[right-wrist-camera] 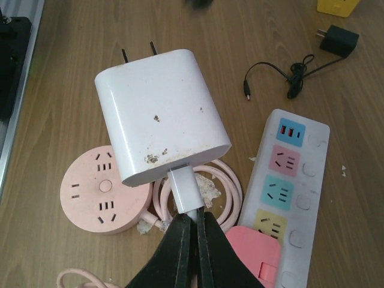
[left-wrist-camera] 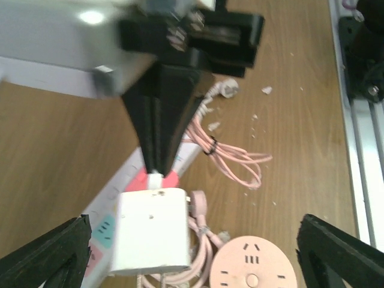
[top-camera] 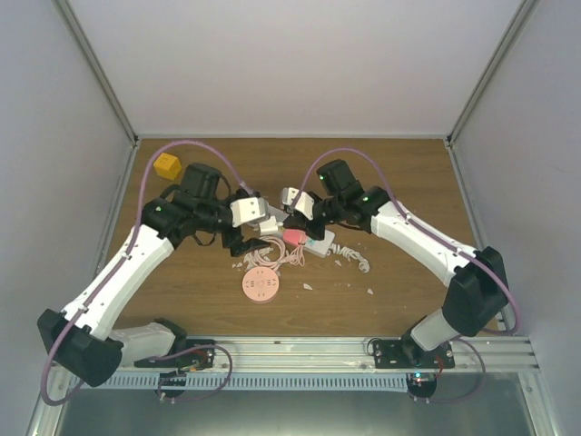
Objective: Pull the plug off the socket
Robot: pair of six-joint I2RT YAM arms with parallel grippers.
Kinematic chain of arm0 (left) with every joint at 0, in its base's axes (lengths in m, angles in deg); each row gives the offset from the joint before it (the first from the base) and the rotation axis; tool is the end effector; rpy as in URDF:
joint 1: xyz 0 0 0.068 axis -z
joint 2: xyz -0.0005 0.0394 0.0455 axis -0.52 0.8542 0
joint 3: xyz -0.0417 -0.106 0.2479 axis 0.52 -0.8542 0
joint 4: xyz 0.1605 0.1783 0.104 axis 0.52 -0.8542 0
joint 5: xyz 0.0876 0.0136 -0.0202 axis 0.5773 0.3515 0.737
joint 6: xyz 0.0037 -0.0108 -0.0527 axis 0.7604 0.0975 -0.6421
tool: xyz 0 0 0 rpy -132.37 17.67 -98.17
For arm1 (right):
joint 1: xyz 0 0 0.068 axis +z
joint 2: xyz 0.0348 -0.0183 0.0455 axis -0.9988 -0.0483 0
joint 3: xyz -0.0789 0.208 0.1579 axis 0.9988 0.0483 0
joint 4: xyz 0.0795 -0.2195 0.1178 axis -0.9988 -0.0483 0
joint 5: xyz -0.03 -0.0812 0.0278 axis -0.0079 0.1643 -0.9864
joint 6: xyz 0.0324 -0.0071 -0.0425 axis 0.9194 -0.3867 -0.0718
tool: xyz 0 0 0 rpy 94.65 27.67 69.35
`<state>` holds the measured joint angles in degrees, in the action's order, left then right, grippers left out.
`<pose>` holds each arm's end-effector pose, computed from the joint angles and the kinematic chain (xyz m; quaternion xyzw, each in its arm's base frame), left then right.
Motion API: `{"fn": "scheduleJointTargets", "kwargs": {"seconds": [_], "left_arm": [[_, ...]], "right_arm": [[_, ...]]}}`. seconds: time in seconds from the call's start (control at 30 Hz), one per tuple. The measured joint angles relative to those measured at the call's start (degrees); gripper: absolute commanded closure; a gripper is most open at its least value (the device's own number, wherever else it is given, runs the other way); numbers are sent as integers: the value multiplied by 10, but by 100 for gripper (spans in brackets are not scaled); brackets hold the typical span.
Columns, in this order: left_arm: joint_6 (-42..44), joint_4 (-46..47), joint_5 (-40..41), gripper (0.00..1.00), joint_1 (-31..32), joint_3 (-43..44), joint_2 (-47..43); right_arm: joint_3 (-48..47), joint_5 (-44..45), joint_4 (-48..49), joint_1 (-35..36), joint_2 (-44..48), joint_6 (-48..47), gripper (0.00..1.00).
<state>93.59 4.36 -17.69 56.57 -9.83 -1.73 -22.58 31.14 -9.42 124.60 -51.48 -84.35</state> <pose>0.2038 -0.1192 0.3548 0.5896 0.6672 -0.2281 0.3940 0.2535 0.2180 0.2958 -0.5849 0.6845 0.2846 0.3291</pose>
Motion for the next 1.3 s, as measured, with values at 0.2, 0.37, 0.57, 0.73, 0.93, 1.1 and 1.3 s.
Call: {"fn": "scheduleJointTargets", "kwargs": {"seconds": [0.2, 0.37, 0.57, 0.73, 0.93, 1.1, 1.3], "left_arm": [[-35, 5, 28, 17, 35, -41, 9], [-51, 19, 49, 20, 39, -49, 14], [-53, 33, 73, 19, 46, -58, 14], [-56, 40, 90, 19, 47, -66, 16], [-65, 49, 98, 28, 47, -66, 18], [-74, 51, 82, 45, 47, -66, 23], [-80, 59, 81, 64, 46, -66, 26]], "right_arm": [[10, 14, 0, 14, 12, 3, 99], [15, 17, 0, 20, 18, 5, 99], [19, 19, 0, 20, 26, 5, 99], [22, 18, 0, 20, 30, 5, 99], [24, 18, 0, 22, 31, 5, 99], [24, 17, 0, 22, 32, 5, 99], [26, 13, 0, 22, 34, 5, 82]]}}
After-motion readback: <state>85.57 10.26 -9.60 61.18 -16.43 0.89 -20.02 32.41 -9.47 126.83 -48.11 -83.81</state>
